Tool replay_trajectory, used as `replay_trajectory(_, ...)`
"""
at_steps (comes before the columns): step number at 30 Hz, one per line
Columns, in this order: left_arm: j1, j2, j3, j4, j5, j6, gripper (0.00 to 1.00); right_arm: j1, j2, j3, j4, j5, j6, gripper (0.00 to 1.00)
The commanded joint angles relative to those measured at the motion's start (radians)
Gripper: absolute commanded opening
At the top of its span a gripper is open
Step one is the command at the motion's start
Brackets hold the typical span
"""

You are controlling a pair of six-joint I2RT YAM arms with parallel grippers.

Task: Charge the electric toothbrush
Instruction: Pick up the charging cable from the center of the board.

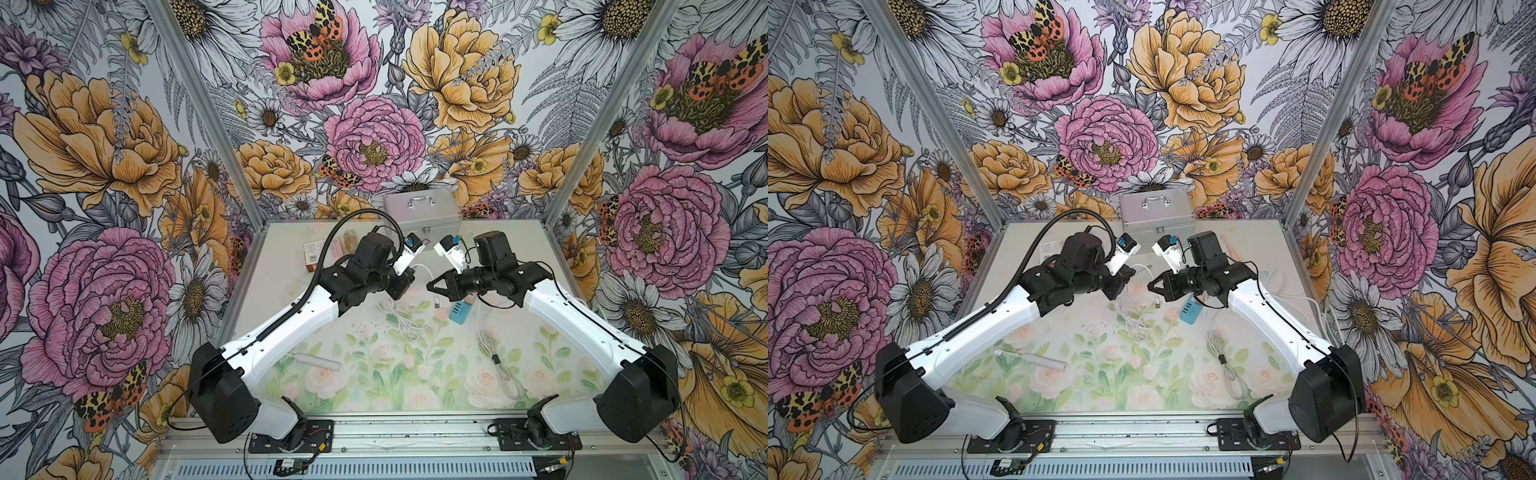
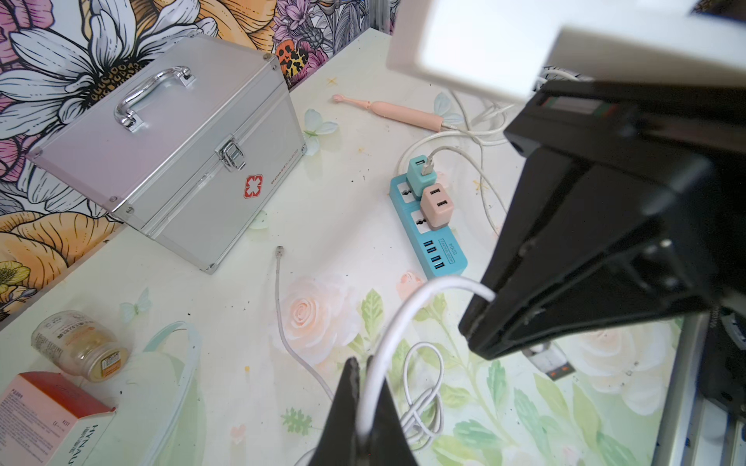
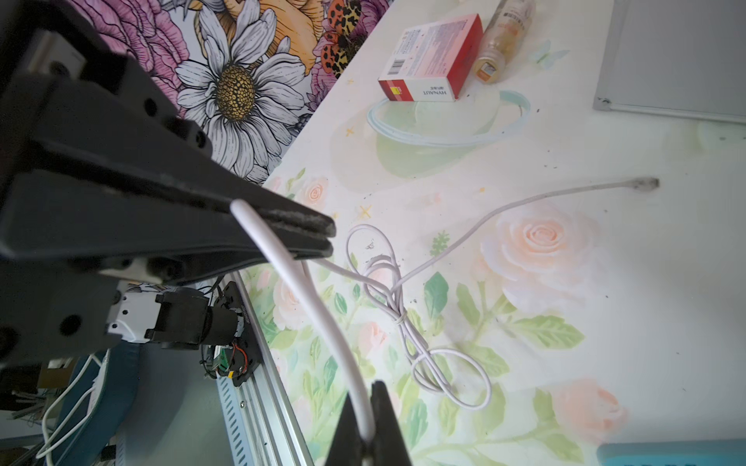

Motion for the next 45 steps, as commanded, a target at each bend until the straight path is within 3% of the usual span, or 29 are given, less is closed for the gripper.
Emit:
replay_trajectory(1, -0.003, -0.059, -0.032, 0.007, -0.032, -0.043, 0.00, 0.001, -0.033, -0.008, 0.095, -0.126, -0.016, 0.00)
replay_trajectory(9, 0.008, -0.093, -0.081, 0.003, -0.080, -0.084, 0.00, 0.001, -0.033, -0.011, 0.123, -0.133, -0.017, 0.00)
replay_trajectory(17, 0.023, -0.087, -0.105, 0.003, -0.080, -0.138, 0.01, 0.008, -0.014, -0.002, 0.151, -0.063, 0.023, 0.00)
replay_trajectory(19, 0.026, -0.099, -0.111, 0.003, -0.084, -0.143, 0.10, 0.011, -0.012, -0.003, 0.162, -0.046, 0.037, 0.00)
replay_trajectory(21, 0.032, -0.112, -0.113, 0.003, -0.086, -0.150, 0.26, 0.011, -0.010, -0.003, 0.165, -0.022, 0.048, 0.00)
replay_trajectory(31, 0.005, -0.212, -0.126, 0.009, -0.138, -0.233, 0.45, 0.004, 0.006, -0.008, 0.169, 0.135, 0.141, 0.00)
replay_trajectory(38, -0.137, -0.260, -0.264, 0.225, -0.224, -0.267, 0.54, 0.007, 0.069, 0.037, 0.157, 0.287, 0.431, 0.00)
replay_trajectory(40, -0.141, -0.267, -0.312, 0.313, -0.162, -0.287, 0.58, 0.008, 0.096, 0.053, 0.142, 0.298, 0.514, 0.00)
replay_trajectory(45, -0.147, -0.201, -0.358, 0.389, -0.161, -0.298, 0.61, 0.027, 0.135, 0.121, 0.078, 0.336, 0.629, 0.00)
